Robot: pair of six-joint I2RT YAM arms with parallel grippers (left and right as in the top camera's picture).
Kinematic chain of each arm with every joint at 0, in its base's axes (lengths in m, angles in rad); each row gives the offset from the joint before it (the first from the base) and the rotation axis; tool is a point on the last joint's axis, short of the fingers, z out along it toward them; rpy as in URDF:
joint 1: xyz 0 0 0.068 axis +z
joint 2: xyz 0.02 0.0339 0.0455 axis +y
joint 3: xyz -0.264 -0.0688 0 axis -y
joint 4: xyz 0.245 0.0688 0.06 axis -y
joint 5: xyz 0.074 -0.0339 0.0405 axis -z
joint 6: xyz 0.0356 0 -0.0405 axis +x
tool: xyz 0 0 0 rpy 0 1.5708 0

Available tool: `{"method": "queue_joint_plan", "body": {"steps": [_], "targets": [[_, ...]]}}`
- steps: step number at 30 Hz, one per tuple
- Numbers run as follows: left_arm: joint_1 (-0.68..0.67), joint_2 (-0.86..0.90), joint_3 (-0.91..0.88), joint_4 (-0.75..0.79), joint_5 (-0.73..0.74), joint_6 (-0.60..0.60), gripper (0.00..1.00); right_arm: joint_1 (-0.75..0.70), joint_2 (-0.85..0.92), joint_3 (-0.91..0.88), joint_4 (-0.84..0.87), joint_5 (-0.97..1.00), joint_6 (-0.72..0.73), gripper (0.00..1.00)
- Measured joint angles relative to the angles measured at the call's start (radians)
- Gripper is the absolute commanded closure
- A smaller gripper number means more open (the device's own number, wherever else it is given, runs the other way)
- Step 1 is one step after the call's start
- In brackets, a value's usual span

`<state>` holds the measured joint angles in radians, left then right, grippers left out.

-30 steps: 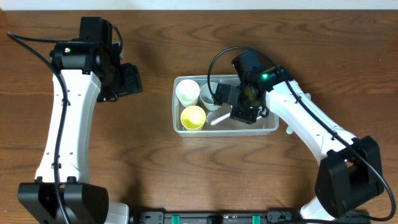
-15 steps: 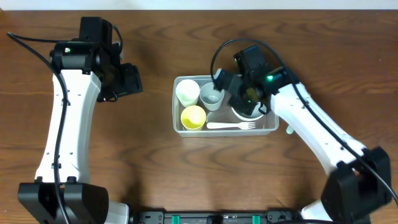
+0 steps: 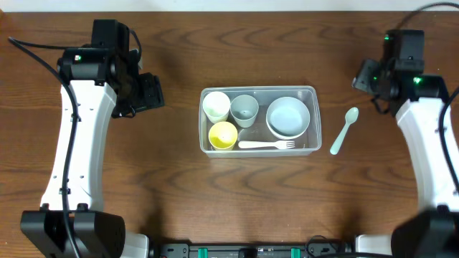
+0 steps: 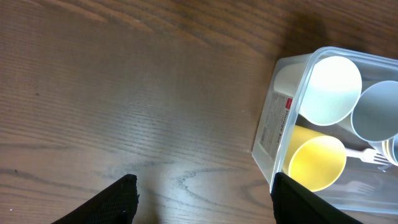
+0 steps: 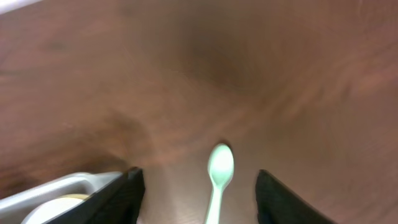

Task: Pack container
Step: 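Move the right gripper to the green spoon and grasp it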

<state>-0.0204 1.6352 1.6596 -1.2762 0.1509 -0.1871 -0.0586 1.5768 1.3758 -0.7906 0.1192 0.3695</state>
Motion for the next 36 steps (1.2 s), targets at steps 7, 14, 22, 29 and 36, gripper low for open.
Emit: {"method": "queue_joint_plan", "body": {"steps": [7, 14, 22, 29, 36], "targets": [[0.0, 0.0, 0.0, 0.0, 0.0, 0.0, 0.31, -0.062, 0.256, -0.003, -0.118, -0.099, 0.112, 0.26], [0.0, 0.0, 0.0, -0.001, 0.0, 0.0, 0.3, -0.062, 0.426, -0.003, -0.134, -0.124, 0.155, 0.27], [0.0, 0.0, 0.0, -0.002, 0.0, 0.0, 0.3, -0.062, 0.467, -0.004, -0.133, -0.132, 0.165, 0.27], [0.0, 0.0, 0.0, -0.002, 0.0, 0.0, 0.31, -0.062, 0.472, -0.005, -0.126, -0.142, 0.164, 0.27], [0.0, 0.0, 0.0, -0.002, 0.0, 0.0, 0.31, -0.061, 0.459, -0.028, -0.101, -0.14, 0.164, 0.26]]}}
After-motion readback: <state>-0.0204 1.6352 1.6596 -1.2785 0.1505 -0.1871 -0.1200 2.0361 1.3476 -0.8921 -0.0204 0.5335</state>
